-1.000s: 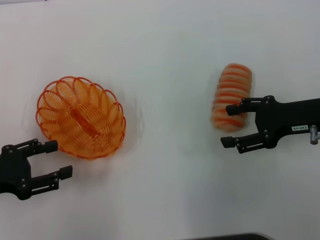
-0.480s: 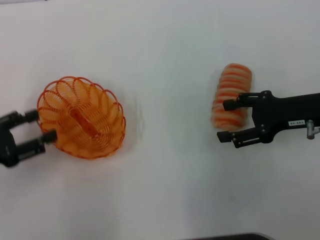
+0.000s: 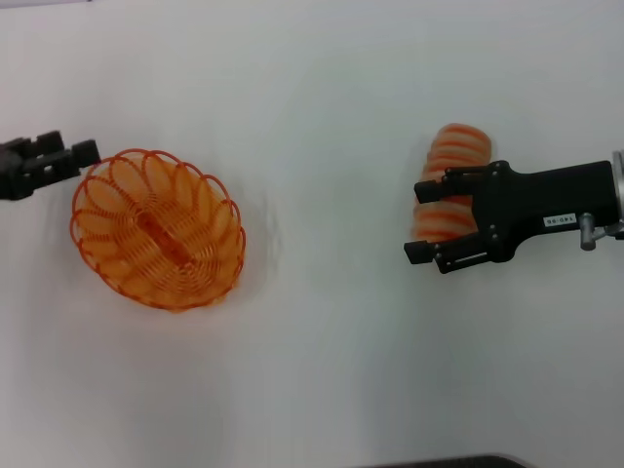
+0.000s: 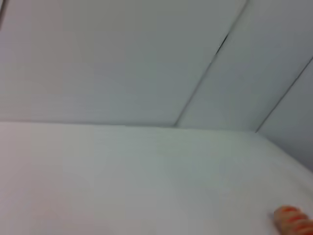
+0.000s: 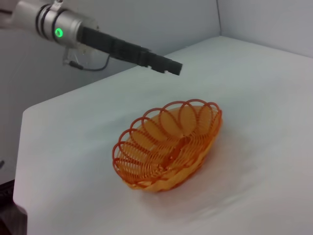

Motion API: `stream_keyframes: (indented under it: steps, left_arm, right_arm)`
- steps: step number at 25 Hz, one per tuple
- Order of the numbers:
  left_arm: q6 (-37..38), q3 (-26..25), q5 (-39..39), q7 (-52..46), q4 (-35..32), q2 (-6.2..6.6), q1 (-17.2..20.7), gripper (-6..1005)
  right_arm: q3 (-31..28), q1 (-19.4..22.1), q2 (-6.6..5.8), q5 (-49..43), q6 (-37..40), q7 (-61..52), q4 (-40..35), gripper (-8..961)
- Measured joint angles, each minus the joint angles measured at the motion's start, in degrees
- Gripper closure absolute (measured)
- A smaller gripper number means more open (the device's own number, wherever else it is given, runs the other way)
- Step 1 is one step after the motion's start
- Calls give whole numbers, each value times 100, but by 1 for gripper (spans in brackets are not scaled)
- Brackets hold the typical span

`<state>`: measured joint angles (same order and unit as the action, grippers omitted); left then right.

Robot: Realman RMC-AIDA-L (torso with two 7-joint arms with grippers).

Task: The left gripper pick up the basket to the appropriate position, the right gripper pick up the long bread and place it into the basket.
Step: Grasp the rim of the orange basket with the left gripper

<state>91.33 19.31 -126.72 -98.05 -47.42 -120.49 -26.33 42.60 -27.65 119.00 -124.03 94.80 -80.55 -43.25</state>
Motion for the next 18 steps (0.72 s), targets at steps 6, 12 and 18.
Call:
stream_keyframes:
  steps: [6, 12, 18]
  left_arm:
    - [-779, 1051, -721, -981, -602, 25, -418, 248]
    - [-910, 1936, -1772, -1695, -769, 154, -1058, 248]
    - [-888, 2693, -2615, -2130, -788, 176, -1588, 247]
  right_arm:
    - [0, -98, -24, 2, 7, -35, -41, 24]
    - [3, -160, -30, 2, -19, -38, -43, 24]
    - [-21, -172, -22, 13, -31, -39, -49, 24]
